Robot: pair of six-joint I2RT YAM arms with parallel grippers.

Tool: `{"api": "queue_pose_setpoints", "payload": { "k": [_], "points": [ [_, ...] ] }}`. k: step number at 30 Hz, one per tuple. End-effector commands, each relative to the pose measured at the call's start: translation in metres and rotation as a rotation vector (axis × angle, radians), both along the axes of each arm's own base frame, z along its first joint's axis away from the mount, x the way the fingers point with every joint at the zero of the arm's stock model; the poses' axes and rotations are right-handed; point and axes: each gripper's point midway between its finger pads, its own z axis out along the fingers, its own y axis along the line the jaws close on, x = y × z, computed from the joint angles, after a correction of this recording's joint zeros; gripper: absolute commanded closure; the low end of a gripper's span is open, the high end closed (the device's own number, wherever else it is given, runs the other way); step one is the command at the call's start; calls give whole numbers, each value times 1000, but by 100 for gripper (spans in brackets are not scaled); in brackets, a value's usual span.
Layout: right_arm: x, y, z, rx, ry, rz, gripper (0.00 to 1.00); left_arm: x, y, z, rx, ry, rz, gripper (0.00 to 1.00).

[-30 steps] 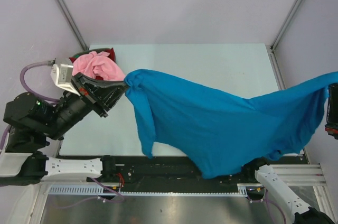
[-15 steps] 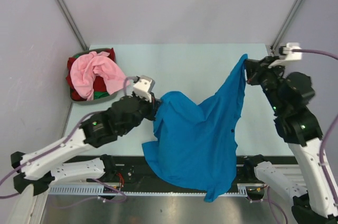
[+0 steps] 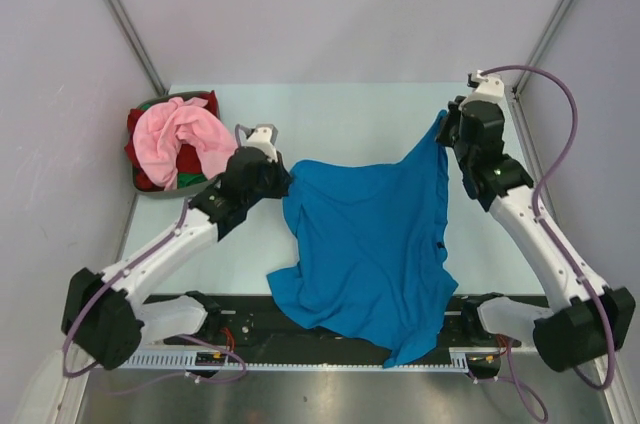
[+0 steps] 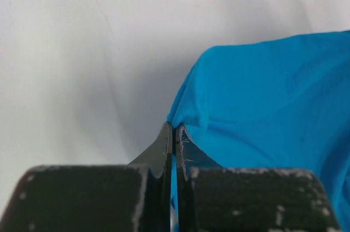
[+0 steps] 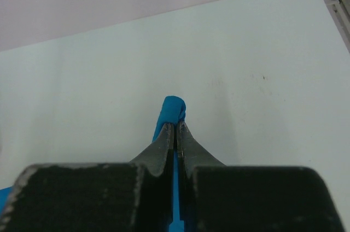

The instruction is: Fold and stack the t-shirts

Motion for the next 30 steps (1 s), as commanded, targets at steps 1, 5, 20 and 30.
{"api": "queue_pose_setpoints", "payload": {
  "k": [1, 5, 20, 30],
  "points": [
    [37, -13, 20, 42, -131, -105, 100, 45, -5, 34, -120, -50, -10, 100],
    [66, -26, 1, 66, -116, -147, 100, 92, -2, 46, -125, -41, 17, 100],
    [146, -41, 22, 77, -196, -138, 100, 203, 41, 67, -108, -32, 135, 100],
    [206, -29, 6, 163, -170, -151, 1, 253, 112, 50, -256, 8, 330, 0]
  ]
}}
